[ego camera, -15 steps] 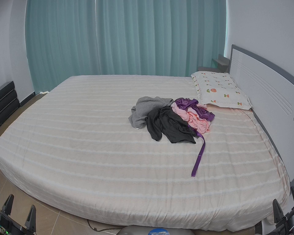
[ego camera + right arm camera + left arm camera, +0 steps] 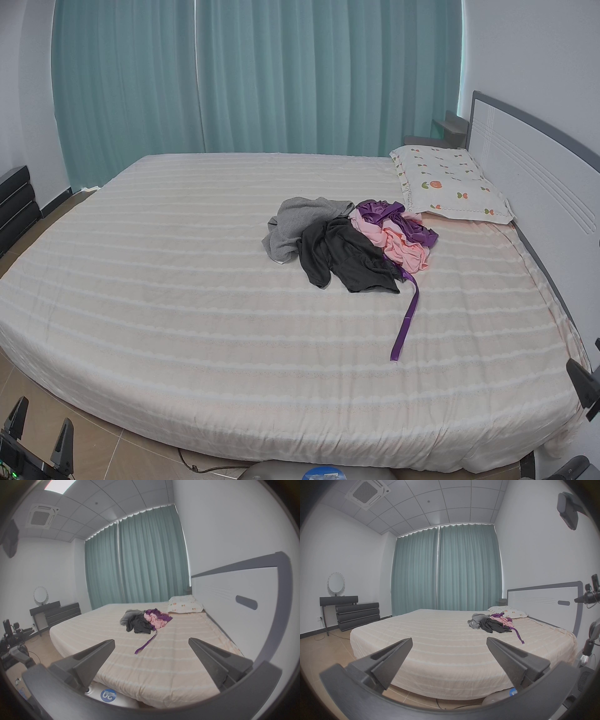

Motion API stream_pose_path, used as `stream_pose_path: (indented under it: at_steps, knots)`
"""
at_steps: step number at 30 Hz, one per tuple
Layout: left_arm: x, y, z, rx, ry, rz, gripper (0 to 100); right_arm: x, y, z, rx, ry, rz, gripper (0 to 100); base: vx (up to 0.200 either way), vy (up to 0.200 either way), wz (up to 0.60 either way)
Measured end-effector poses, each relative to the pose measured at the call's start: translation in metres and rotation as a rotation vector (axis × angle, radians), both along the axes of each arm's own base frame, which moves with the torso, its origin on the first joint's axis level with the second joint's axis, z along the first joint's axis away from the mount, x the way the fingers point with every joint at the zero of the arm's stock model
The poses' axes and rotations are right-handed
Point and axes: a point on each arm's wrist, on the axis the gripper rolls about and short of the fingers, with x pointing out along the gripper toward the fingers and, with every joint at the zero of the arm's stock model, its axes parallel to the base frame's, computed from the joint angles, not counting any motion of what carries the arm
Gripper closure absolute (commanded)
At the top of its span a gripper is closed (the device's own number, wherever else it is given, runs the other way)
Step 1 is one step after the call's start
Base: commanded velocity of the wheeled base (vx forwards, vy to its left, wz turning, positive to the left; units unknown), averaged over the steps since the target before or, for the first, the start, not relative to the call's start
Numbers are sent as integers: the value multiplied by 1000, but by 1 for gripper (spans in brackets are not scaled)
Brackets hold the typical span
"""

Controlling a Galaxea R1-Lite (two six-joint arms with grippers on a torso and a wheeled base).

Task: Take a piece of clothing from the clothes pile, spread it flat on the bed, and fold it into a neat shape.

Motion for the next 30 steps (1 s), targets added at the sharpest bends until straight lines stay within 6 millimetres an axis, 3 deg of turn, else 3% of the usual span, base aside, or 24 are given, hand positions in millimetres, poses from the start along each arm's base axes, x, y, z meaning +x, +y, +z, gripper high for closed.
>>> stream_pose_path:
  at_steps: [9,16,24,30]
  knots:
    - [0,0,0,0,0,0,0,77,10,23,35,174,69,0,0,0,0]
    - [0,0,0,0,0,0,0,153,31,27,78,291,91,0,0,0,0]
    - [0,0,0,0,0,0,0,250,68,9,128,389,82,0,0,0,0]
    - [0,0,0,0,0,0,0,324,103,-21,176,441,59,0,0,0,0]
